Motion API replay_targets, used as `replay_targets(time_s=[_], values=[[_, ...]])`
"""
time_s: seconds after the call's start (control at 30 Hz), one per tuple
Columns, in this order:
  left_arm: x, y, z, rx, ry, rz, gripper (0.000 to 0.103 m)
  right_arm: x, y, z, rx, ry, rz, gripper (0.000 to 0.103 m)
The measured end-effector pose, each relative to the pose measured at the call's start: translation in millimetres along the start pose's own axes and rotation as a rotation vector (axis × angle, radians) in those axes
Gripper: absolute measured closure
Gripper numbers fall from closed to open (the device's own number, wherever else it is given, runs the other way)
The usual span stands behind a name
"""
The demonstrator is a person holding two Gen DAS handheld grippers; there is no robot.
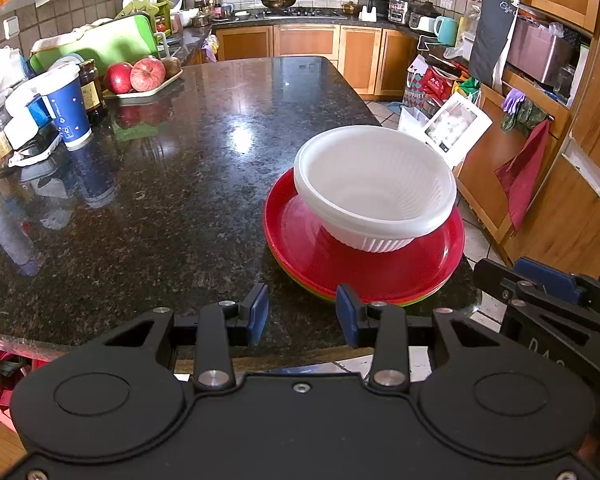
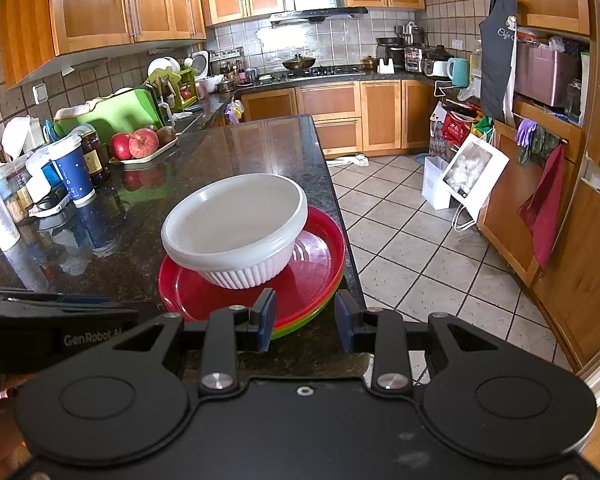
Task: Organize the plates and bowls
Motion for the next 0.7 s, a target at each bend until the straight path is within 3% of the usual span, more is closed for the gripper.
replay_targets(time_s=[0.7], values=[[5.5, -9.3, 1.9, 0.018, 0.009, 0.008, 0.055, 4.8, -1.8, 1.2, 0.0, 0.006, 0.009, 0.069]])
Point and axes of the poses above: each gripper's, at about its wrist camera, not at the fingertips, and x roughly the way its jaws point, y to its left, z to its top, the point moved 7 cm from there along x, roughly the way its jaws point, and after that the axes turned 2 degrees about z, right-handed, at the moved point
